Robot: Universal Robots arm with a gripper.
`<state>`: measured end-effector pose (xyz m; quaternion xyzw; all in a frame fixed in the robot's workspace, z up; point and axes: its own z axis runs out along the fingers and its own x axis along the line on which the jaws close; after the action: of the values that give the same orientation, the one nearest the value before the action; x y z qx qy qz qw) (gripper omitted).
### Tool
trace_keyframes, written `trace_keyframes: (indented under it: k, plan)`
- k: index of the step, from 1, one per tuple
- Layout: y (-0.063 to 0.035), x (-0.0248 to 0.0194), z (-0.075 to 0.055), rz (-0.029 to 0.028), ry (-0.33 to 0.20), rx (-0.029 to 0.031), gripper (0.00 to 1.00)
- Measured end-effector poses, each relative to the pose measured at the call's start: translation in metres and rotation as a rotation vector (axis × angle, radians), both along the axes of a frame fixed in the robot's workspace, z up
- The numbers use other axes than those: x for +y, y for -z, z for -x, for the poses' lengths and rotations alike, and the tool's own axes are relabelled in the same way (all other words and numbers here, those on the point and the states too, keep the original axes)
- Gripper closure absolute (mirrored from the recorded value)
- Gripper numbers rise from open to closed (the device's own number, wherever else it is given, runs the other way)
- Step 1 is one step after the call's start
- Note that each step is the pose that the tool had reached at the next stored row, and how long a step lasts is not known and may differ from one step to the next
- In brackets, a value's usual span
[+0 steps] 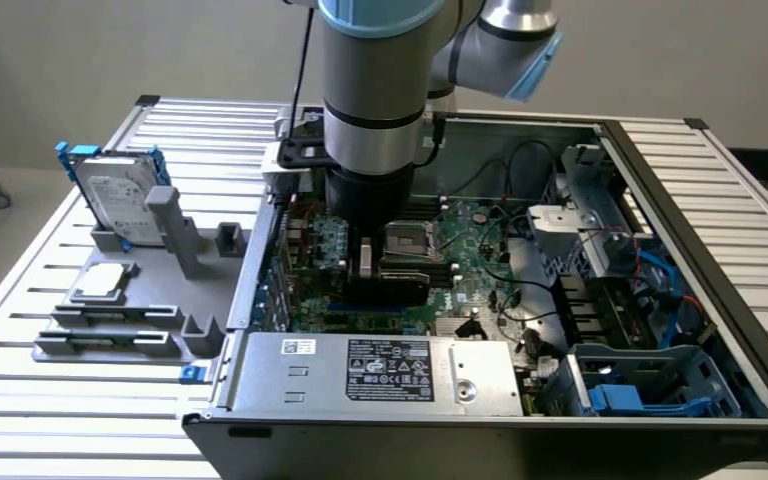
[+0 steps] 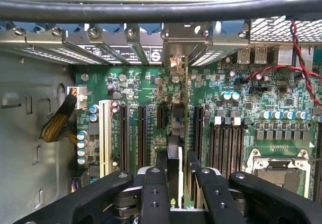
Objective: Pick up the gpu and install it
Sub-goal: 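Insert the gpu into the slot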
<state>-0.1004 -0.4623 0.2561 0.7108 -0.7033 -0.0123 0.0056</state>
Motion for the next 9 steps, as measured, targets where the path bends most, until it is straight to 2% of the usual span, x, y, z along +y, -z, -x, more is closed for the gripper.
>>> trace_keyframes:
  k: [3, 4, 9]
  plan:
    - [0.0003, 0.0001, 0.0, -0.0005, 0.001, 0.0054, 0.74]
    - [0.0013, 0.0002, -0.0002, -0.0027, 0.001, 0.0056, 0.74]
    - [0.0004, 0.0, 0.0, -0.0002, 0.001, 0.0127, 0.74]
